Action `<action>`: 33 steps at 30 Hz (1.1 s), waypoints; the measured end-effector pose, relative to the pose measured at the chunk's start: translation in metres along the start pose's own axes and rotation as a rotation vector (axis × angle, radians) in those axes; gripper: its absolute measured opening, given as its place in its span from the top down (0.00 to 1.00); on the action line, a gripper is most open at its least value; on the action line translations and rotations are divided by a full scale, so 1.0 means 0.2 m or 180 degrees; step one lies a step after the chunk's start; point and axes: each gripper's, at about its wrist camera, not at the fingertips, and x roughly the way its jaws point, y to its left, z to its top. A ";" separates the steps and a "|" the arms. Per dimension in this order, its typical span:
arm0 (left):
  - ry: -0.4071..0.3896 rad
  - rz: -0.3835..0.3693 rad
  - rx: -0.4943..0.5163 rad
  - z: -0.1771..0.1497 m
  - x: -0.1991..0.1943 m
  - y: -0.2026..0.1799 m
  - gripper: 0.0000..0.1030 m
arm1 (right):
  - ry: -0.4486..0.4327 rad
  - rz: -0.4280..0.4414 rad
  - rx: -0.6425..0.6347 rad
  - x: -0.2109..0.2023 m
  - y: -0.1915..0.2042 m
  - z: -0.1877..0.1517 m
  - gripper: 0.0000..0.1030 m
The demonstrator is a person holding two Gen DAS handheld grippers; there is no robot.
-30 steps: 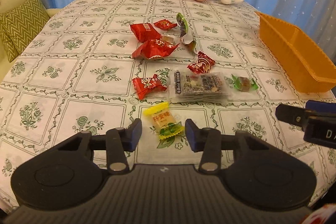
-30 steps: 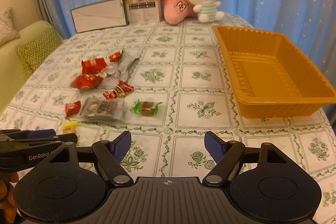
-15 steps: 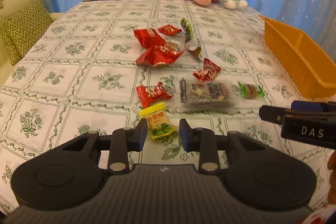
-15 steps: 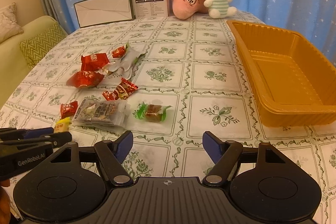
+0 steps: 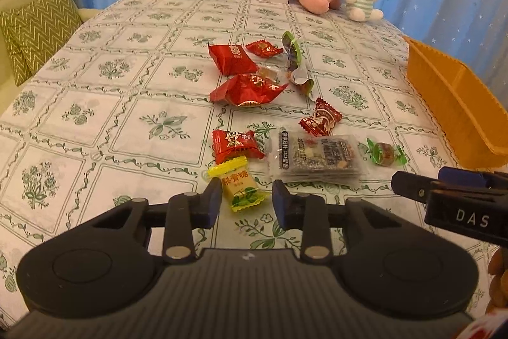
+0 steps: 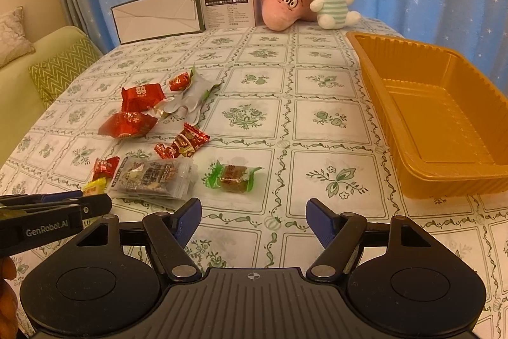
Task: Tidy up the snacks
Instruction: 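Reach the right gripper to the green-wrapped caramel while the left gripper reaches the yellow candy, then close the right gripper on the caramel while the left gripper grasps the yellow candy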
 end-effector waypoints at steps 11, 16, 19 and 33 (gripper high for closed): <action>-0.0093 -0.0024 0.0098 -0.01 -0.06 0.01 0.78 | -0.0036 0.0047 -0.0038 0.02 0.02 0.02 0.29; -0.0181 -0.0040 0.0104 0.01 -0.10 0.00 0.78 | -0.0040 0.0099 -0.0088 0.05 0.04 0.04 0.43; -0.0180 -0.0070 0.0105 0.01 -0.10 0.00 0.78 | -0.0050 0.0094 -0.0118 0.08 0.05 0.05 0.45; -0.0200 -0.0088 0.0108 0.03 -0.10 -0.01 0.78 | -0.0019 -0.0110 -0.0233 0.19 0.10 0.07 0.72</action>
